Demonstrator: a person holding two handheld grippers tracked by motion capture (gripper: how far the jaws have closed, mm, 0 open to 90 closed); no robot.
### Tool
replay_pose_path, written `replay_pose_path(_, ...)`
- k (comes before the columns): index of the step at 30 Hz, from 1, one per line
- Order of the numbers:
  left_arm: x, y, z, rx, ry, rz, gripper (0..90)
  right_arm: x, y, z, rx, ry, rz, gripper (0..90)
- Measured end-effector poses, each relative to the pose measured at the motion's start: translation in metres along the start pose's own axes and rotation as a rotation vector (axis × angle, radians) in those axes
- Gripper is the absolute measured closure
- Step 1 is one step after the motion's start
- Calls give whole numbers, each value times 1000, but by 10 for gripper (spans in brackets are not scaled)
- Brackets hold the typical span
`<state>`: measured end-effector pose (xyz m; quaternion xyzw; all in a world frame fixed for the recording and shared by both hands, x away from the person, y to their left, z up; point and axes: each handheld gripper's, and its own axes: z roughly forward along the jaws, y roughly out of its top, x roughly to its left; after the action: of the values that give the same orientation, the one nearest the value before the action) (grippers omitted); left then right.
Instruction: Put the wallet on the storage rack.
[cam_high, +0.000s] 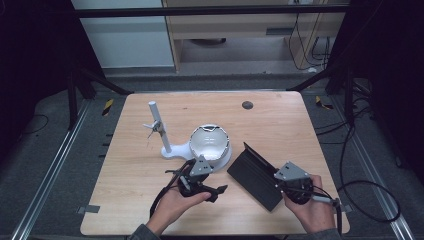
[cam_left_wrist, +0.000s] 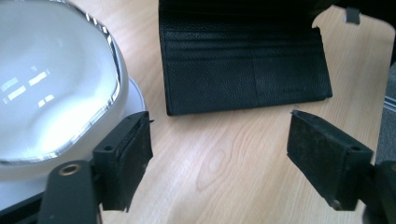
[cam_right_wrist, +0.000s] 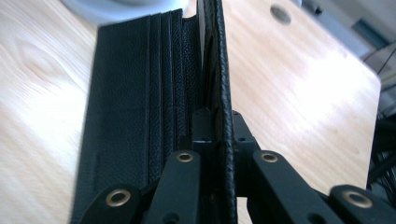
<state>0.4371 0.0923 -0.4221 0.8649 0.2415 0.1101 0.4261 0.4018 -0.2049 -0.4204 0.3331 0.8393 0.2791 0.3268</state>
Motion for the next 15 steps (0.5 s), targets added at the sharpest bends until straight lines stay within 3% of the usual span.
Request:
replay_pose_path(10, 4, 10, -6, -35, -7, 21, 136, 5, 9, -41, -162, 53, -4, 851)
replay_pose_path(15, 6, 12, -11, -54, 1, 21, 129, 8, 16, -51, -203, 68, -24, 851)
